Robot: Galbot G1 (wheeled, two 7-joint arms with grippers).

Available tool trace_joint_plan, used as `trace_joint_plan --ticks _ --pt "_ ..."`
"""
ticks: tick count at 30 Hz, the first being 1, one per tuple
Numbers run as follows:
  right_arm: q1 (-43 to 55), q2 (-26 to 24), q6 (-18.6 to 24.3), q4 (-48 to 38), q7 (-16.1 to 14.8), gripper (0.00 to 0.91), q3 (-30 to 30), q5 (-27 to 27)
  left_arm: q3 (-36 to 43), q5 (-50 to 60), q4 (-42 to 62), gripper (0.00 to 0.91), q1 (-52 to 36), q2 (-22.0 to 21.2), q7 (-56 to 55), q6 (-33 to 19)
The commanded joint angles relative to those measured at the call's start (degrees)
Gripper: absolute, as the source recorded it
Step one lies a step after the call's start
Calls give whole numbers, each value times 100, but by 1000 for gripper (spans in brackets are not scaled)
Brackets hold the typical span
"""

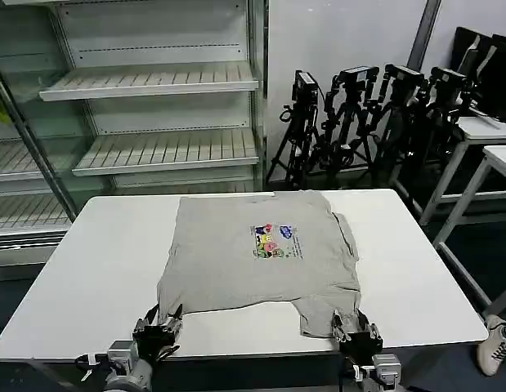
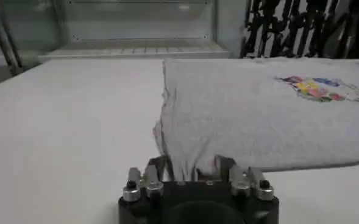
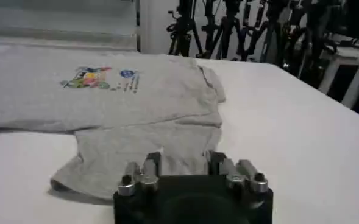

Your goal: Fold and organize the clothes.

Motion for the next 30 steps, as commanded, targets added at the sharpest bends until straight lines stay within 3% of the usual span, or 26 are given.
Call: trace_joint_plan --ticks 1,20,25,30 --pt "-46 8 48 58 3 0 -15 71 -30 -322 -95 20 56 -7 50 66" --pt "-1390 -328 314 2432 93 0 739 496 -426 -355 -2261 20 1224 -107 79 64" --pt "-883 -336 345 2410 159 0 788 623 -438 -369 -2216 20 1046 10 79 61" --pt "193 -509 386 1655 258 0 722 818 -294 -443 -1648 20 365 205 103 60"
